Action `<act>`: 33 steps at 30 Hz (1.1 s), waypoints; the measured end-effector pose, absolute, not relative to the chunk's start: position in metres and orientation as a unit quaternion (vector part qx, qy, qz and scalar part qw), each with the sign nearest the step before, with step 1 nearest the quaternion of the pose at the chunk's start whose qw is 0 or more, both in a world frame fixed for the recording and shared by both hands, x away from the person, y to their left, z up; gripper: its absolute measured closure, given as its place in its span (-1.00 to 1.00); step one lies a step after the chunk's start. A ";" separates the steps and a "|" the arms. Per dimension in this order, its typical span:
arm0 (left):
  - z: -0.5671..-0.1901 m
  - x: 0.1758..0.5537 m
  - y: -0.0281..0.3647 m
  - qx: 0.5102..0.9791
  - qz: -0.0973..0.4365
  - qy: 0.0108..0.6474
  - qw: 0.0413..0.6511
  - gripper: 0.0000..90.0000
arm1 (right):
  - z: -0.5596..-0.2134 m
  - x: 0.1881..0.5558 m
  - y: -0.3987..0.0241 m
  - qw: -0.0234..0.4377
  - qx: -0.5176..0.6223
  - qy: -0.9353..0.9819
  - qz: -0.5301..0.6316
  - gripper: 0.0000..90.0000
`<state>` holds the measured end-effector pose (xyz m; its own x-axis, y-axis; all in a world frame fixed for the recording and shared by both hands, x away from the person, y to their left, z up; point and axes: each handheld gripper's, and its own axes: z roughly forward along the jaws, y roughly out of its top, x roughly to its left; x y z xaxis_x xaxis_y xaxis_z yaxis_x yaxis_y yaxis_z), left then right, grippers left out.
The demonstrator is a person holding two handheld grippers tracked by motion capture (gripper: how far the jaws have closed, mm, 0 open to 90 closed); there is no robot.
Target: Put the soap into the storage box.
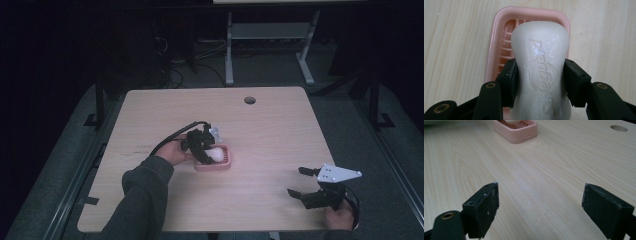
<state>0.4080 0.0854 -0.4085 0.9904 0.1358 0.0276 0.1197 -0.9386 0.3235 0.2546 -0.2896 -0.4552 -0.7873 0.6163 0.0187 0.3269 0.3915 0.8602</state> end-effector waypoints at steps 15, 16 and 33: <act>-0.416 0.417 0.077 0.985 0.020 0.067 0.157 0.10 | -0.455 0.255 -0.291 0.154 0.287 0.820 0.471 -0.70; -0.416 0.418 0.078 0.985 0.018 0.067 0.158 0.09 | -0.455 0.255 -0.291 0.154 0.287 0.820 0.471 -0.70; -0.418 0.421 0.076 0.985 0.017 0.067 0.157 0.09 | -0.455 0.255 -0.290 0.153 0.288 0.819 0.472 -0.70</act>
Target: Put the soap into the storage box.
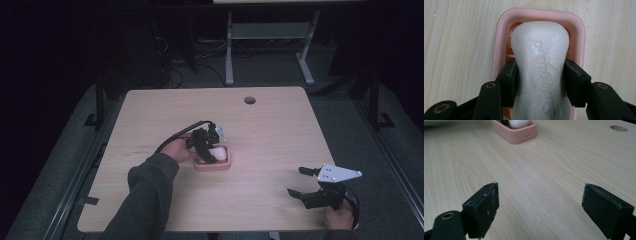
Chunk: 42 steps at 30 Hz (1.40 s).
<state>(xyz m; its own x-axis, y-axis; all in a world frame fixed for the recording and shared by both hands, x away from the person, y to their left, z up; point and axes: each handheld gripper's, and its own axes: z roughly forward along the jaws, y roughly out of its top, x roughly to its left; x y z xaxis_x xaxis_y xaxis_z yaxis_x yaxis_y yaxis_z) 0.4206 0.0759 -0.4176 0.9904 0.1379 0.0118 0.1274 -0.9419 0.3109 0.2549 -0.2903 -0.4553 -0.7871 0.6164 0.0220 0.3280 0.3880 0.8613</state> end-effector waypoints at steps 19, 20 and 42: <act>-0.410 0.419 0.079 0.983 0.017 0.073 0.168 -0.01 | -0.455 0.255 -0.290 0.152 0.288 0.819 0.472 -0.70; -0.409 0.418 0.080 0.983 0.019 0.075 0.168 -0.03 | -0.455 0.255 -0.290 0.153 0.288 0.819 0.472 -0.70; -0.399 0.403 0.100 0.977 0.027 0.092 0.189 -0.18 | -0.456 0.256 -0.290 0.155 0.295 0.818 0.469 -0.70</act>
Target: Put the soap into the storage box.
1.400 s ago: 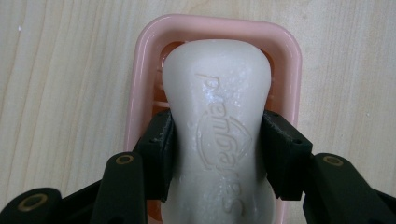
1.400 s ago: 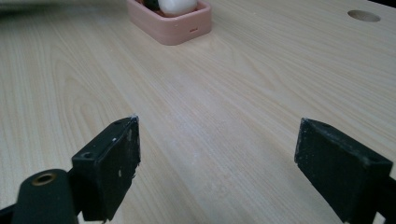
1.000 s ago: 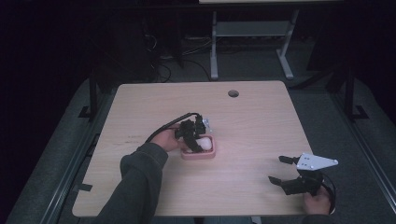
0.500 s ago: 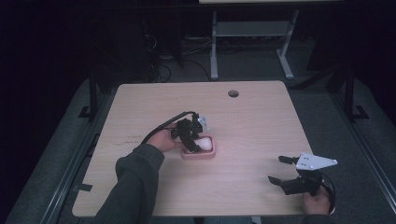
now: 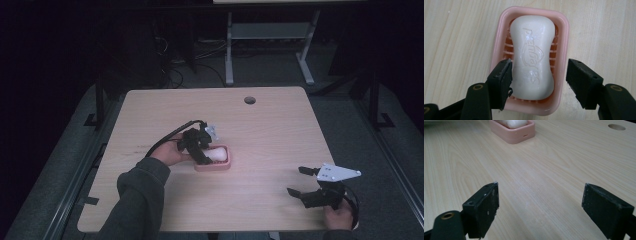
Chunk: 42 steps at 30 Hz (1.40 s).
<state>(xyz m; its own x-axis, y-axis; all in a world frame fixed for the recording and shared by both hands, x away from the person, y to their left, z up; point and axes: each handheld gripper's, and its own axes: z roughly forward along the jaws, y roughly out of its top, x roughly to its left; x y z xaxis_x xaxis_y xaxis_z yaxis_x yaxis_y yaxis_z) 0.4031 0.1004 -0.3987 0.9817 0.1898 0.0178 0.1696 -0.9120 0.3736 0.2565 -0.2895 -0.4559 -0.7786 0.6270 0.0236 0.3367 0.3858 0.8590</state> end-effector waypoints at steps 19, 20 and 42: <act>-0.403 0.390 0.119 0.975 0.030 0.107 0.193 -0.26 | -0.457 0.257 -0.288 0.154 0.299 0.819 0.465 -0.70; -0.403 0.390 0.119 0.975 0.030 0.107 0.193 -0.26 | -0.457 0.257 -0.288 0.154 0.299 0.819 0.465 -0.70; -0.406 0.372 0.146 0.970 0.039 0.118 0.211 -0.30 | -0.458 0.257 -0.284 0.160 0.312 0.818 0.456 -0.70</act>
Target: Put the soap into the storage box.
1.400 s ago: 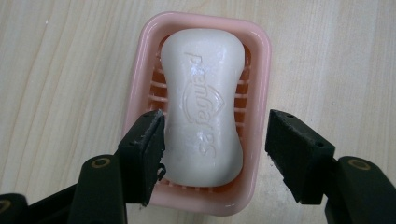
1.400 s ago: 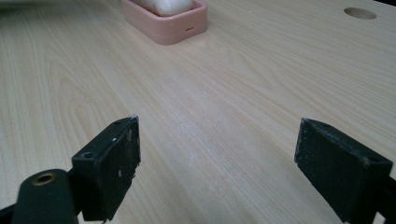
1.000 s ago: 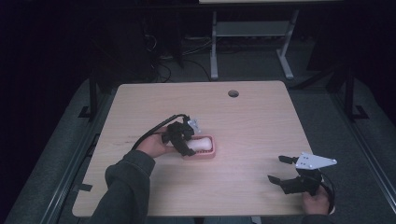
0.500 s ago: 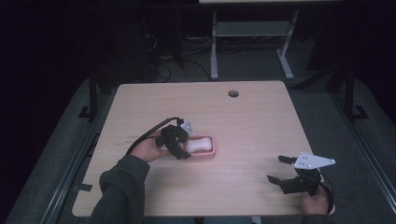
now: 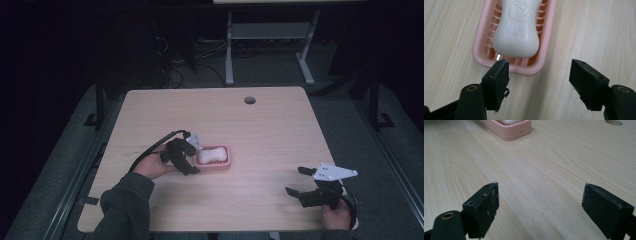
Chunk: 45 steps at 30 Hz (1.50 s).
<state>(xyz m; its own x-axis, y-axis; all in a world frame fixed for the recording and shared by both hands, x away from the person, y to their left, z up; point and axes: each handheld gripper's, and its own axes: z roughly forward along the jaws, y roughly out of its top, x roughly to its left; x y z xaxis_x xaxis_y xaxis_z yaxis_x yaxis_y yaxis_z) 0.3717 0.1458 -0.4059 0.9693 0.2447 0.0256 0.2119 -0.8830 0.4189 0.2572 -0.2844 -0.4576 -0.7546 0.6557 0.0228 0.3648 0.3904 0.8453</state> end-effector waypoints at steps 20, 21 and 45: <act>-0.412 0.357 0.167 0.968 0.045 0.125 0.214 -0.31 | -0.459 0.257 -0.287 0.168 0.322 0.815 0.451 -0.70; -0.412 0.356 0.169 0.967 0.045 0.125 0.217 -0.31 | -0.459 0.257 -0.287 0.166 0.324 0.816 0.450 -0.70; -0.417 0.335 0.200 0.964 0.053 0.136 0.222 -0.34 | -0.461 0.256 -0.288 0.166 0.335 0.816 0.440 -0.70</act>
